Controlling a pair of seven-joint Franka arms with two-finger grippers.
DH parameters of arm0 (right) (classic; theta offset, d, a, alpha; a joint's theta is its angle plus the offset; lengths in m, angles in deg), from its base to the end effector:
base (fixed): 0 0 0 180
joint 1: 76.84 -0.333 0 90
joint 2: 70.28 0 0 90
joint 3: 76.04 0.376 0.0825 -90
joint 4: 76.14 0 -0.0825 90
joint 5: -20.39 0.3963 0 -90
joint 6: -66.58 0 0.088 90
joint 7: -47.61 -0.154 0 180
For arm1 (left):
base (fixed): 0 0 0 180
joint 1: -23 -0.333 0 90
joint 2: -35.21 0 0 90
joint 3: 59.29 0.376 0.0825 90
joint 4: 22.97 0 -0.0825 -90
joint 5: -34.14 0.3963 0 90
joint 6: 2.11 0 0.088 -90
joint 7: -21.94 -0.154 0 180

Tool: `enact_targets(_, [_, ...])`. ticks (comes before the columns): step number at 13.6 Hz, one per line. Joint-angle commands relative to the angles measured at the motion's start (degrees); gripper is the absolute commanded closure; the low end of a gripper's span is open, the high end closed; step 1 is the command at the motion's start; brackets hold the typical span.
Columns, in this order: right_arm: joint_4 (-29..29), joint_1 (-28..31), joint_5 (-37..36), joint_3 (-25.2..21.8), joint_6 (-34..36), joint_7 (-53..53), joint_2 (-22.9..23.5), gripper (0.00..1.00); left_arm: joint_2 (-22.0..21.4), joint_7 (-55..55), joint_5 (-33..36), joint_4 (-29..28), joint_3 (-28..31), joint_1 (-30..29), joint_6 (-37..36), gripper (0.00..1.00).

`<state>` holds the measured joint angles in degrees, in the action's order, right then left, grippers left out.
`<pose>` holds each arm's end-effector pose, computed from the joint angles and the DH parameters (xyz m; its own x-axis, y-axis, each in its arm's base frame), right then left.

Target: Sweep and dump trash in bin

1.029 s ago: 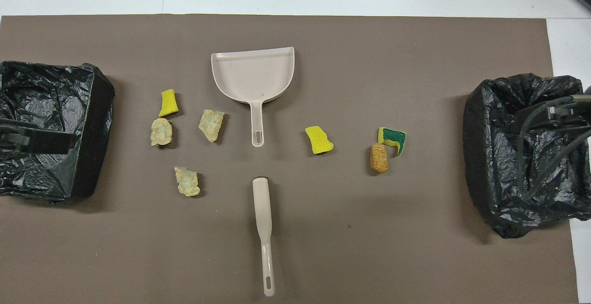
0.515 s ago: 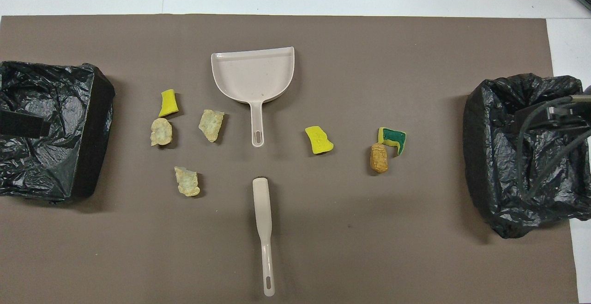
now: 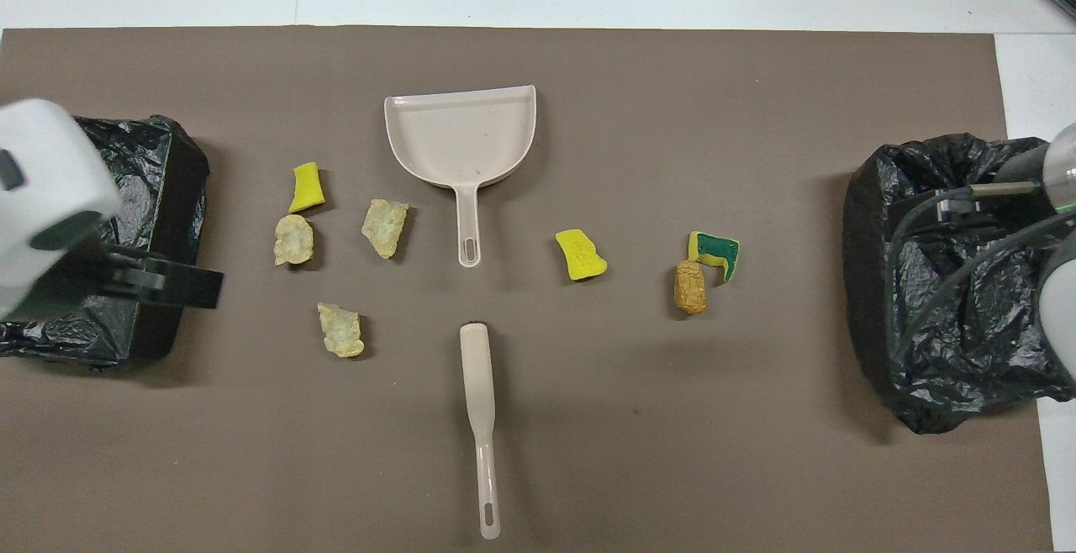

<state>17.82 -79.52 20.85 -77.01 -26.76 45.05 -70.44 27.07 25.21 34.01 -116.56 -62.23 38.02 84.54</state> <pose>0.5688 0.0182 0.6106 0.9998 -0.0153 -0.0084 -0.0154 -0.9999 -0.0077 0.4826 -0.1592 0.6783 0.9672 -0.2533 0.0210 -0.2533 -0.9674 -0.0038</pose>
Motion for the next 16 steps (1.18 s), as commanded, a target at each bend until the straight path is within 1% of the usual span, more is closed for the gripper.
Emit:
enact_targets(1, [3.2, -0.4, 3.7, 0.4, -3.9, 2.1, -0.1, 0.0, -7.7, 7.2, -0.8, -15.3, 0.7, 6.1, 7.7, 0.0])
enact_targets(3, [2.3, -1.3, 3.8, 1.1, -6.1, 1.9, 2.4, 0.0, -8.5, 12.6, -0.8, -21.9, 0.7, 11.2, 12.5, 0.0])
enact_targets(5, [1.0, -2.3, 3.8, 1.4, -8.9, 1.8, 5.2, 0.0, -8.6, 21.1, -0.8, -28.3, 0.7, 16.9, 19.7, 0.0])
enact_targets(7, [-5.1, -3.1, 4.1, 1.5, -7.3, 1.8, 9.9, 0.0, -7.7, 26.3, -0.8, -34.2, 0.7, 22.6, 26.4, 0.0])
enact_targets(9, [-7.9, -4.0, 4.9, 1.9, -7.5, 1.4, 13.6, 0.0, -7.0, 30.2, -0.8, -40.4, 0.7, 26.7, 33.0, 0.0])
enact_targets(10, [-9.0, -4.6, 5.7, 2.4, -8.1, 0.7, 15.2, 0.0, -5.2, 32.3, -0.8, -43.1, 0.7, 29.6, 35.7, 0.0])
enact_targets(12, [-10.5, -7.8, 5.7, 2.6, -8.9, -5.1, 17.3, 0.0, -3.3, 37.3, -0.8, -46.3, 0.7, 32.9, 41.1, 0.0])
enact_targets(13, [-10.5, -9.6, 5.7, 2.6, -10.6, -7.4, 18.0, 0.0, -1.6, 40.4, -0.8, -47.2, 0.7, 34.9, 42.8, 0.0])
enact_targets(14, [-10.5, -11.0, 5.8, 2.6, -11.6, -8.5, 18.6, 0.0, -1.0, 43.5, -0.8, -48.3, 0.7, 36.4, 44.3, 0.0])
enact_targets(16, [-10.5, -13.0, 6.0, 2.6, -13.3, -11.8, 19.7, 0.0, -1.6, 44.9, -0.8, -50.1, 0.7, 38.2, 44.9, 0.0])
